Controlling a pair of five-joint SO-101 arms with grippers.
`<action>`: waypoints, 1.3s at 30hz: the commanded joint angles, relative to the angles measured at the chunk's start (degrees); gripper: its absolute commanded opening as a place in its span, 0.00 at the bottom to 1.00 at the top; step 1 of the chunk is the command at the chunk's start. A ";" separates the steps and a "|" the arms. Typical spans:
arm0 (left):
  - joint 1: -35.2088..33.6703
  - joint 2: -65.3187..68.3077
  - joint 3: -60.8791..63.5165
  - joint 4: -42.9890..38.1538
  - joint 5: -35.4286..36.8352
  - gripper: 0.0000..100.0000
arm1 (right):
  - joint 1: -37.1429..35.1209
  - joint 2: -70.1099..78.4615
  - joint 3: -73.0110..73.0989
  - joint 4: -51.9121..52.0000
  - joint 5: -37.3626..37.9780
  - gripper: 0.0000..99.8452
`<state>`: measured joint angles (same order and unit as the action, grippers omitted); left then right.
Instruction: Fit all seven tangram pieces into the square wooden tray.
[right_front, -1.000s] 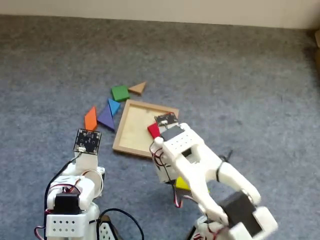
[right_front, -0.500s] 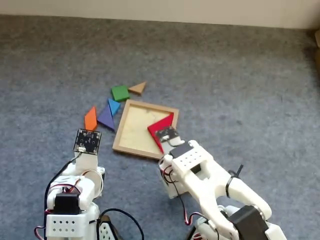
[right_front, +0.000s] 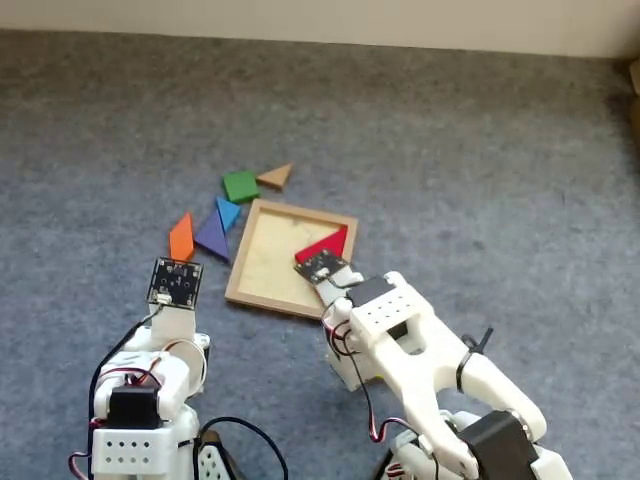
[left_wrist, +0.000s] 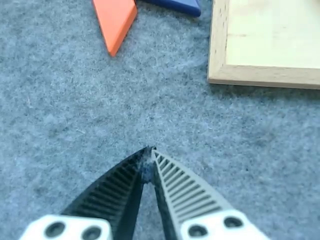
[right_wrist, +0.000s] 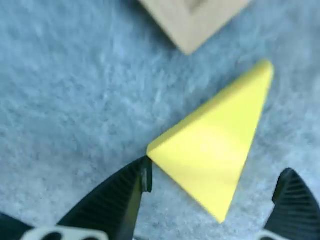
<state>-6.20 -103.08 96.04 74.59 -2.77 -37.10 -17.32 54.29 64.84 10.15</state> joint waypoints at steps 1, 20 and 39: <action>-0.57 0.13 1.19 0.18 0.18 0.01 | 0.40 -2.15 -2.24 -4.44 0.35 0.37; -0.57 0.13 1.19 0.18 0.18 0.01 | -1.71 -1.63 -2.24 -10.59 -17.49 0.37; -0.57 0.13 1.19 0.18 0.18 0.01 | -1.71 -1.54 0.66 -10.59 -17.49 0.37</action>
<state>-6.20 -103.08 96.04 74.59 -2.77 -38.51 -17.32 55.08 54.73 -6.81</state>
